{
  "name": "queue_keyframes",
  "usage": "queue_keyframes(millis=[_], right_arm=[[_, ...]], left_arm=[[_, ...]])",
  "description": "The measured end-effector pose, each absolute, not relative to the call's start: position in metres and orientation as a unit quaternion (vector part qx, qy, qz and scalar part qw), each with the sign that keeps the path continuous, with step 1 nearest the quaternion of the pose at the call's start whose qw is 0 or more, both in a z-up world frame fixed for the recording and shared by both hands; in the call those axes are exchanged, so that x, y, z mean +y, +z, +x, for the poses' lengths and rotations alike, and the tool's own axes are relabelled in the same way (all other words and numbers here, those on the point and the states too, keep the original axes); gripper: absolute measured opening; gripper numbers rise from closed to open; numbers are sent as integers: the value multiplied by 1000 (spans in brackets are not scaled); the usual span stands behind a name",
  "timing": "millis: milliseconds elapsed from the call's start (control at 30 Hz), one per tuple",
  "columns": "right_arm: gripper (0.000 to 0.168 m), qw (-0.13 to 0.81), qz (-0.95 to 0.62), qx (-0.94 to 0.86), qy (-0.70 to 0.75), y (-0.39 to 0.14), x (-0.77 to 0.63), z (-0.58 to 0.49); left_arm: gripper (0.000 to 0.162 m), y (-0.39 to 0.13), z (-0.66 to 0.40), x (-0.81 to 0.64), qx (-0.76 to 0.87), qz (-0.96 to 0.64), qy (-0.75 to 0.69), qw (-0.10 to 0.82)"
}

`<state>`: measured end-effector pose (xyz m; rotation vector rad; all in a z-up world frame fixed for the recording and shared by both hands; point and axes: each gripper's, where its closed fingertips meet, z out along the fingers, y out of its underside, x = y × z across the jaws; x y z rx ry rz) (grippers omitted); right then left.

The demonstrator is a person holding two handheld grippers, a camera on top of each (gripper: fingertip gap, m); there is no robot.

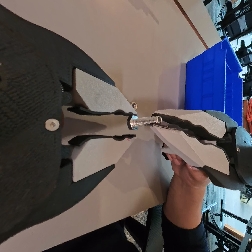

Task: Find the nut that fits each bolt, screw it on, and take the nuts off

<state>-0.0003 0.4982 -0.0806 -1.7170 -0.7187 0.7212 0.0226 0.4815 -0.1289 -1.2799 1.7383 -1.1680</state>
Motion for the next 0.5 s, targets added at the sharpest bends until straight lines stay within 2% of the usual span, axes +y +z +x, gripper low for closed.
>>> queue_keyframes(millis=[500], right_arm=[[6, 546, -719, -300, 307, -78, 498, -1]], left_arm=[[18, -118, 22, 485, 651, -488, -456, 360]])
